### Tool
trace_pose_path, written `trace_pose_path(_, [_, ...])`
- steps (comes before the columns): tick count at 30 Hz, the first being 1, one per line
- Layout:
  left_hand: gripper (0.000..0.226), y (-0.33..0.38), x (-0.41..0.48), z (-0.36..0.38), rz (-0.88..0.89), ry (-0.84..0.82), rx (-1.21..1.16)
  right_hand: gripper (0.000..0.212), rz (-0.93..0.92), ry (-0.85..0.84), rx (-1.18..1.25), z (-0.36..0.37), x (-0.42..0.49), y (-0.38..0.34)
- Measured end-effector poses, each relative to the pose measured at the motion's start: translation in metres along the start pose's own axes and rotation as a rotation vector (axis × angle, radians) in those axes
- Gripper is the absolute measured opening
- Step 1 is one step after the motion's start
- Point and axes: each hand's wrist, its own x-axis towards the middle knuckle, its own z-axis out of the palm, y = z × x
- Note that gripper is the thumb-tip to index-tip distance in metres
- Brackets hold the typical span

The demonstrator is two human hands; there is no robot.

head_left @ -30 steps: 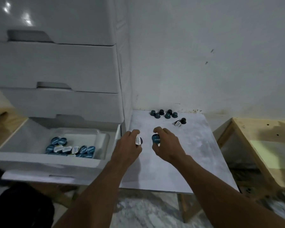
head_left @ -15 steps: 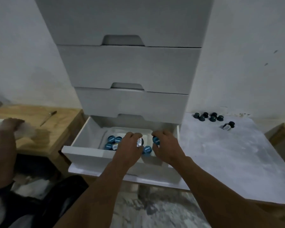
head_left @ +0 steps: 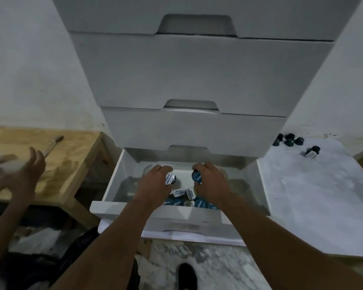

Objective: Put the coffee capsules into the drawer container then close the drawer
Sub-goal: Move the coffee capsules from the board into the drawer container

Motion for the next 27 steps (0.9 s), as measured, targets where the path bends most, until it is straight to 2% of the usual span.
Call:
trace_pose_path(7, [0.043, -0.005, 0.053, 0.015, 0.045, -0.14, 0.074, 0.047, 0.004, -0.128, 0.003, 0.022, 0.048, 0.012])
trace_pose_path(12, [0.046, -0.009, 0.075, 0.036, 0.079, -0.245, 0.211, 0.044, 0.057, -0.186, -0.002, 0.032, 0.059, 0.024])
trace_pose_path(18, [0.044, -0.019, 0.091, 0.046, 0.149, -0.294, 0.289, 0.041, 0.104, -0.241, 0.004, 0.039, 0.062, 0.027])
trace_pose_path(23, [0.045, -0.024, 0.099, 0.054, 0.159, -0.384, 0.306, 0.029, 0.116, -0.216, 0.015, 0.042, 0.064, 0.028])
trace_pose_path(27, [0.044, -0.023, 0.1, 0.055, 0.133, -0.417, 0.281, 0.032, 0.125, -0.237, 0.021, 0.043, 0.064, 0.031])
